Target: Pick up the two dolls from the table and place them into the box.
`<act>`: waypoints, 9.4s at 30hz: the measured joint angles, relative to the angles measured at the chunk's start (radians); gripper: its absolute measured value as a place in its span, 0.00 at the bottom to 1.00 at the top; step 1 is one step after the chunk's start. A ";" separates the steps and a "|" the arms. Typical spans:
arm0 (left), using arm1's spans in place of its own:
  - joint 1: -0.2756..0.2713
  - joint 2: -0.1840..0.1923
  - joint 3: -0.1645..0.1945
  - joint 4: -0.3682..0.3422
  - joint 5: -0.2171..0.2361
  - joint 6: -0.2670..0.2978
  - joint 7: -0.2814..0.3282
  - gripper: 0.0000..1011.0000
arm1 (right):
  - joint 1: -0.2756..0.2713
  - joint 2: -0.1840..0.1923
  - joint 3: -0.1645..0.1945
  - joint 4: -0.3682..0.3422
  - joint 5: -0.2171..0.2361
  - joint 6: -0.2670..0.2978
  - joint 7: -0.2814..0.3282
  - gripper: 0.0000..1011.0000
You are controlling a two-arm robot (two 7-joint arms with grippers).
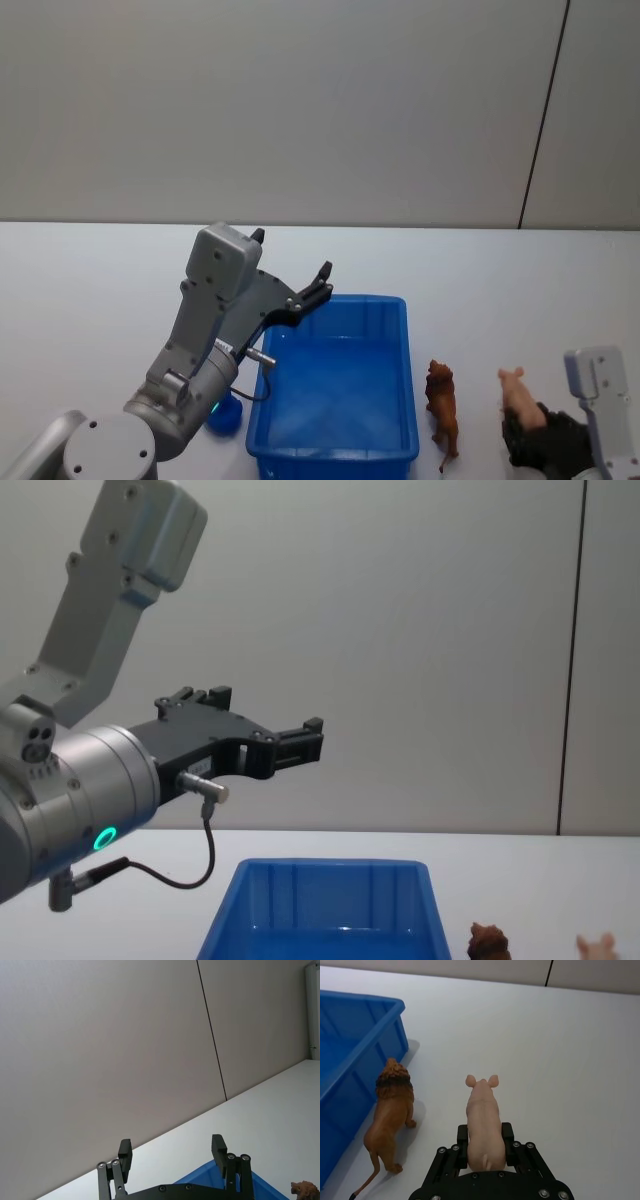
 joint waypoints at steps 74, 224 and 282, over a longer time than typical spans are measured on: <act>0.000 0.000 0.000 0.000 0.000 0.000 0.000 0.99 | 0.259 -0.173 -0.099 0.174 -0.087 -0.097 0.420 0.99; 0.000 0.000 0.000 0.000 0.000 0.000 0.000 0.99 | 0.183 -0.192 -0.075 0.071 -0.150 -0.028 0.268 0.86; 0.015 0.003 -0.006 -0.012 -0.025 0.022 0.027 0.99 | 0.033 -0.096 -0.004 -0.081 -0.165 -0.096 -0.026 0.99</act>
